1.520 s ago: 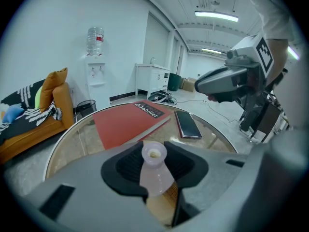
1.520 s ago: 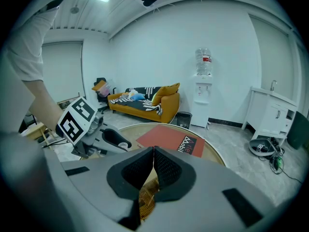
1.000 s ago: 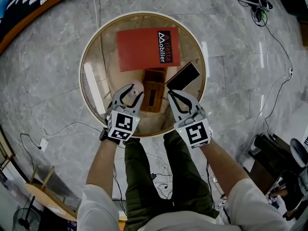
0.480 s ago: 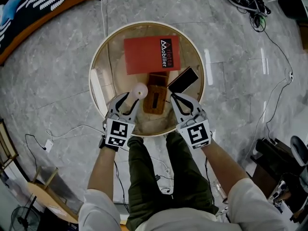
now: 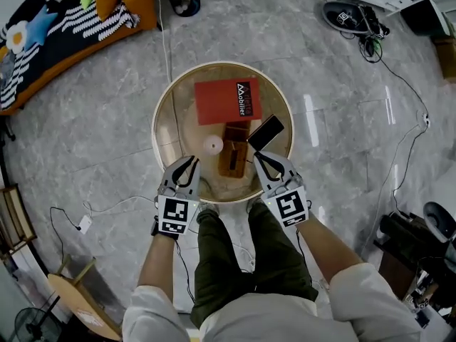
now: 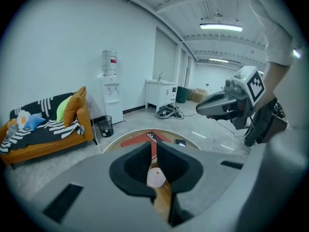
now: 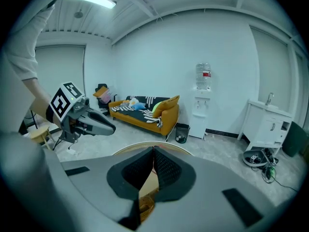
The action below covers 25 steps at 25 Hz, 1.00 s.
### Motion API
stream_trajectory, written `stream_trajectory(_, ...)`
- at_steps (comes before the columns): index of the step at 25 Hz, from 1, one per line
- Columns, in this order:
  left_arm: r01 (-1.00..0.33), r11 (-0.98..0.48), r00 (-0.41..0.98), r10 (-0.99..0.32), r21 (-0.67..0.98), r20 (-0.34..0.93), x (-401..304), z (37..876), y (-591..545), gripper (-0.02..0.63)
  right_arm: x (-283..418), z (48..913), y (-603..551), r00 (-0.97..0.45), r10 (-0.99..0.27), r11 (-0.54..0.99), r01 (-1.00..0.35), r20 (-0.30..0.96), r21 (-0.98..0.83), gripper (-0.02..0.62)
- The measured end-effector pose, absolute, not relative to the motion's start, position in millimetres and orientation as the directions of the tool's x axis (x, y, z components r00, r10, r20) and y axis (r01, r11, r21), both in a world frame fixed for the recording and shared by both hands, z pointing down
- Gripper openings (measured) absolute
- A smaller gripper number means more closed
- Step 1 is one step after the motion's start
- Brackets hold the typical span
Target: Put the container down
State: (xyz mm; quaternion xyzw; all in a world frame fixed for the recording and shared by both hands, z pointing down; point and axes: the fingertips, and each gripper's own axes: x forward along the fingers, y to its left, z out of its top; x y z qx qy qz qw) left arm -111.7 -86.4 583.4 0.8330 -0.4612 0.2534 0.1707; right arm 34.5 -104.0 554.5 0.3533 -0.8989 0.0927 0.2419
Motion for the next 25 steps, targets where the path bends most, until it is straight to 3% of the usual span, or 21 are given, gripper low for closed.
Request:
stream_trajectory(4, -0.867, -0.498, 0.430, -0.714, 0.031, 0.553, -117, 534, -75, 0.009, 40, 519, -94, -0.629, -0.602, 0.728, -0.685, 0.492, 0.014, 0.023)
stream_trajectory(25, -0.863, -0.505, 0.457, -0.754, 0.028, 0.471, -115, 383, -29, 0.005, 59, 392, -43, -0.613, -0.650, 0.699, -0.714, 0.449, 0.037, 0.020)
